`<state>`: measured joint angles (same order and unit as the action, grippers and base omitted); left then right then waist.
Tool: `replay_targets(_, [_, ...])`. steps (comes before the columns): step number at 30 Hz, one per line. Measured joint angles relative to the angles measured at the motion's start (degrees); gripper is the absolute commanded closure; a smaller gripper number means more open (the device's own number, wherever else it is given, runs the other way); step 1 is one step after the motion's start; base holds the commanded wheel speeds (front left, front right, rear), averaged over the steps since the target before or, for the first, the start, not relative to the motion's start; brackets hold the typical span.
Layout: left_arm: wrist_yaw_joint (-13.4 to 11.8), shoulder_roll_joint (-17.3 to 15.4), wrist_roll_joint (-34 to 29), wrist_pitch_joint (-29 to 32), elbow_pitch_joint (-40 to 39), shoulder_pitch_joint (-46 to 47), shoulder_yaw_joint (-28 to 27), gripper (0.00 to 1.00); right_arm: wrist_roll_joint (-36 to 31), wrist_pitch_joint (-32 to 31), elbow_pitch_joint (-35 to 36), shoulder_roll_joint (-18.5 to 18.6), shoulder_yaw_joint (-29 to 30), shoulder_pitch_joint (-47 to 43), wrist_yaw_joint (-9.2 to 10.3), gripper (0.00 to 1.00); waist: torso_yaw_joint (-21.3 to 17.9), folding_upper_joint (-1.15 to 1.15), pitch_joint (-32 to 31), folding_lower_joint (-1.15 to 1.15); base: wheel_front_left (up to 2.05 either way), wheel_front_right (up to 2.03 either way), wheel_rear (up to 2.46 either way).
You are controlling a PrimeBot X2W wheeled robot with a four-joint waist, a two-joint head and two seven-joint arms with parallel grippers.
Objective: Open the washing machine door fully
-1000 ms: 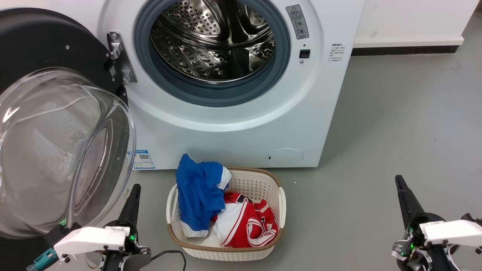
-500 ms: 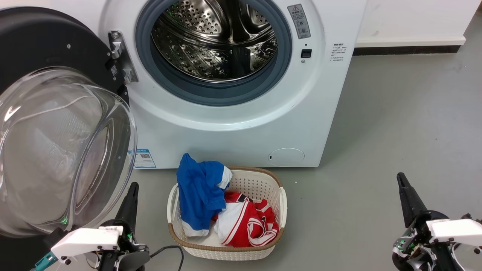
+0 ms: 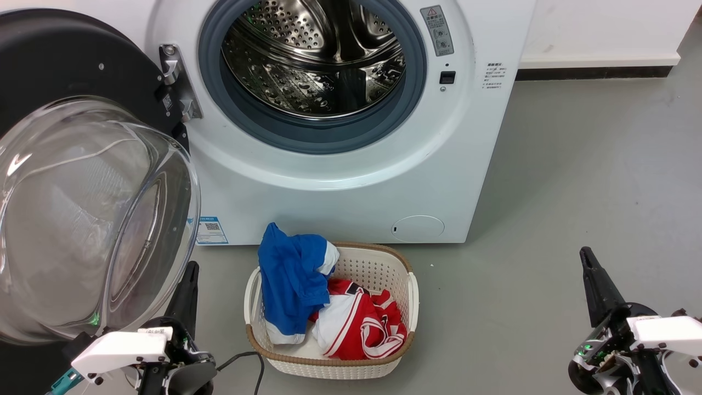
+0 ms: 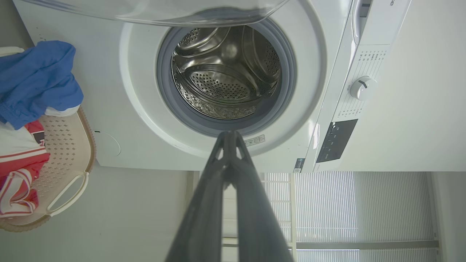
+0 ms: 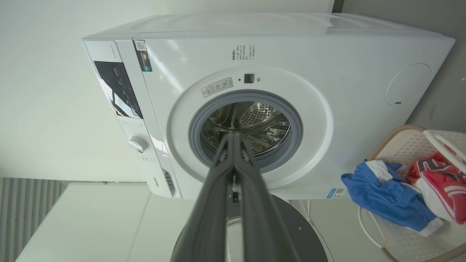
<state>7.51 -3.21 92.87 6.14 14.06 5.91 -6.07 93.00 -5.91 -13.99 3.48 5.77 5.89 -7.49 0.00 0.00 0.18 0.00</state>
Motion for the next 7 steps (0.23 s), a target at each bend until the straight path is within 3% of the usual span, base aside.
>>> replay_targets(7, [0.0,0.01,0.0,0.01,0.0,0.0,-0.04,1.0,-0.01,-0.02,-0.01,-0.03,0.08,0.0,0.0,1.0,0.0,0.0,0.0,0.0,0.0,0.0,0.0])
